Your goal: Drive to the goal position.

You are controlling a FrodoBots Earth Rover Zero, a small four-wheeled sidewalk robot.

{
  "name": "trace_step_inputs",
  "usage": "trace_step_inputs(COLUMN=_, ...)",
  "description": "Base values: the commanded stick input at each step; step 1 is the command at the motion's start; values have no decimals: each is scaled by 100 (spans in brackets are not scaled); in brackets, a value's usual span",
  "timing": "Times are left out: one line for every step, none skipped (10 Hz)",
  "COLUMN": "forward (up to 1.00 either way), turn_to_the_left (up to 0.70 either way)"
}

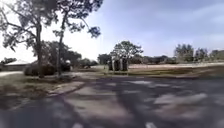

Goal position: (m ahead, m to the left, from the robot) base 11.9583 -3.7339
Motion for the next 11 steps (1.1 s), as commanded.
trace_step_inputs(forward=100, turn_to_the_left=-1)
trace_step_inputs(forward=100, turn_to_the_left=-1)
trace_step_inputs(forward=100, turn_to_the_left=-1)
trace_step_inputs(forward=100, turn_to_the_left=-1)
trace_step_inputs(forward=100, turn_to_the_left=37)
trace_step_inputs(forward=100, turn_to_the_left=9)
trace_step_inputs(forward=100, turn_to_the_left=1)
trace_step_inputs(forward=100, turn_to_the_left=1)
trace_step_inputs(forward=100, turn_to_the_left=1)
trace_step_inputs(forward=100, turn_to_the_left=1)
trace_step_inputs(forward=100, turn_to_the_left=1)
